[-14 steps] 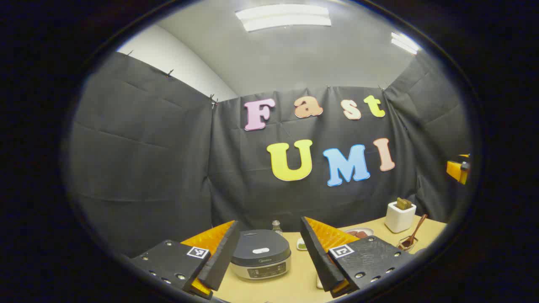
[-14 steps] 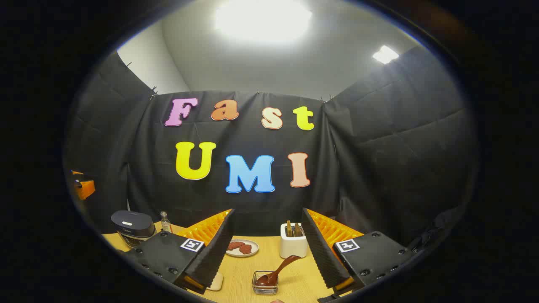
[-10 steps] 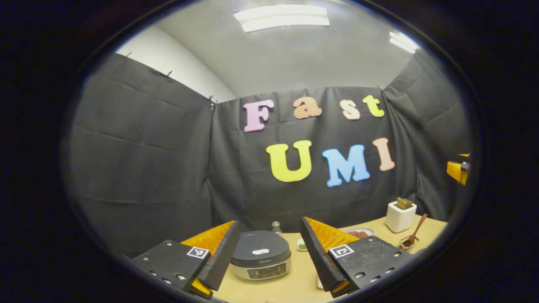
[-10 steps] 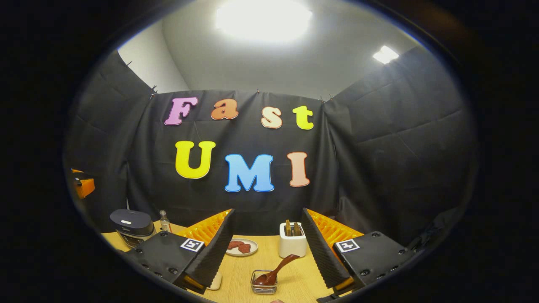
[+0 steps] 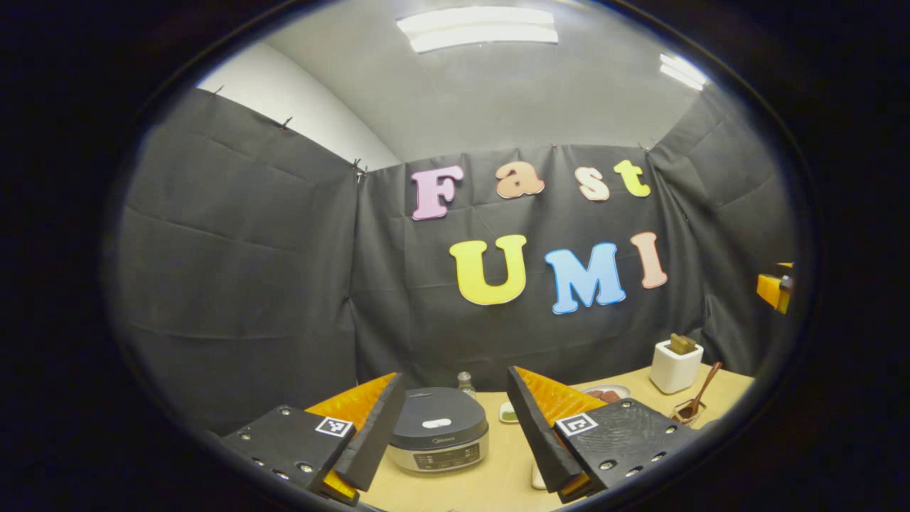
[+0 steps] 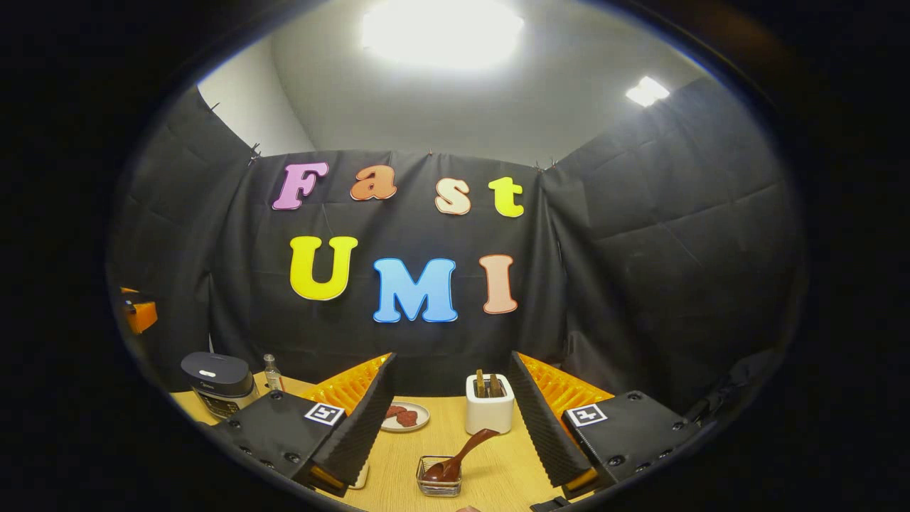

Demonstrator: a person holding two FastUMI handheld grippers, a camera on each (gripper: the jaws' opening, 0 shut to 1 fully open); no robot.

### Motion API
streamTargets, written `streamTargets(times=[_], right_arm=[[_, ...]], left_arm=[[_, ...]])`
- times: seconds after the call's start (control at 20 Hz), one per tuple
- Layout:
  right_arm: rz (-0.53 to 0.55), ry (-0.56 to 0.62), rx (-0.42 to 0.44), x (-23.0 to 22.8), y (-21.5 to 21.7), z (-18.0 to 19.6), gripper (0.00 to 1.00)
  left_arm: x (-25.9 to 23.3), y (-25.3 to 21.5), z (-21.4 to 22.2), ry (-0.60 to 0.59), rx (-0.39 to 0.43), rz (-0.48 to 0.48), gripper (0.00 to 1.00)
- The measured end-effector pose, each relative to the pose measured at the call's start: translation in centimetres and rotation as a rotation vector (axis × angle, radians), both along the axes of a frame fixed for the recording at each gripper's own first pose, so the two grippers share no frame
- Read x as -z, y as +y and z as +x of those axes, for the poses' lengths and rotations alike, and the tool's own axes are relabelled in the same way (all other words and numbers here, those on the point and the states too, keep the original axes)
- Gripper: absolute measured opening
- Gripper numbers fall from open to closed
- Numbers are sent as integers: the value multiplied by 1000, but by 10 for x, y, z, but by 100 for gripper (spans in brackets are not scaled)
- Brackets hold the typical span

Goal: Close the left gripper, press the button to open the rice cooker; take a wooden spoon from the chopstick holder with the right hand, scoop a spoonful of rice and pour it into the rice cooker, then put the wooden spoon back into the chopstick holder.

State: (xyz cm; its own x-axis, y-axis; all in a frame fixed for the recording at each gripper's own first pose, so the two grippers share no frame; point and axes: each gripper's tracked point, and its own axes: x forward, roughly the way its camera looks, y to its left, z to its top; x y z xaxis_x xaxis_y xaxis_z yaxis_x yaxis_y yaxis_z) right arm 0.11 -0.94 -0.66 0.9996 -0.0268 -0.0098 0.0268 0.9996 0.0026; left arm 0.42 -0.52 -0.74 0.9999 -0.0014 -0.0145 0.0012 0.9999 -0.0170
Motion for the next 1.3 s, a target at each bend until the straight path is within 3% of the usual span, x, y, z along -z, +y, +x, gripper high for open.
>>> streamTargets(times=[1.05,1.1,1.15,1.3], right_arm=[[-7,4,-12,10,-23,3,98],[-6,5,-14,11,-25,5,98],[-3,6,-16,12,-26,6,97],[-1,8,-21,14,-33,5,97]], left_arm=[[-21,0,1,-25,-39,19,87],[-22,-2,1,-25,-41,19,85],[-22,-4,0,-21,-38,18,76],[-20,-13,0,-2,-27,16,76]])
